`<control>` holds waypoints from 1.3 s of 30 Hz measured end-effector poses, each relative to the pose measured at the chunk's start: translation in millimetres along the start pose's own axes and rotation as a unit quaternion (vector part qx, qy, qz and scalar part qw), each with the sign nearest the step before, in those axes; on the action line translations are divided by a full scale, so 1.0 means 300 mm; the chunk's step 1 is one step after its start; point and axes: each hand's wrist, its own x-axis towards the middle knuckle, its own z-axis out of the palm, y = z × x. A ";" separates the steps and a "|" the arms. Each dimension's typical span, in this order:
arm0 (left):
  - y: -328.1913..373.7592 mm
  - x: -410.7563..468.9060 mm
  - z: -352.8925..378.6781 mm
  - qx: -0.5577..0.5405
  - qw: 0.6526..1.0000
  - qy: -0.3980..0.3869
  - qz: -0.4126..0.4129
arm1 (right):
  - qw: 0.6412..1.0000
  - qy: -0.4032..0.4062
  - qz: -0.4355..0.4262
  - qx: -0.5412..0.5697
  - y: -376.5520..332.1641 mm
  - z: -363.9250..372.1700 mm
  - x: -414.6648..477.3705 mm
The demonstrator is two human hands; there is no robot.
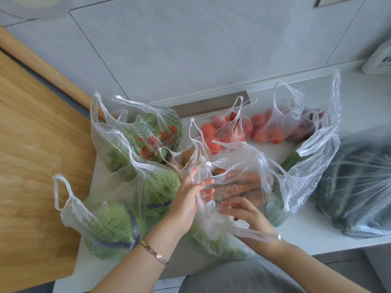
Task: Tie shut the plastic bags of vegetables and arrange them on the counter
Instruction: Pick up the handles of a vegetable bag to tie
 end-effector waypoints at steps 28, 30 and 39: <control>-0.095 -0.009 -0.087 0.149 0.986 0.071 0.026 | 0.951 0.062 0.179 0.246 -0.086 0.080 0.077; -0.102 -0.035 -0.082 0.190 0.980 0.019 0.058 | 0.954 0.058 0.254 0.151 -0.068 0.073 0.117; 0.045 -0.056 0.023 0.227 0.946 -0.169 0.157 | 0.953 -0.251 0.125 -0.113 -0.200 0.032 0.175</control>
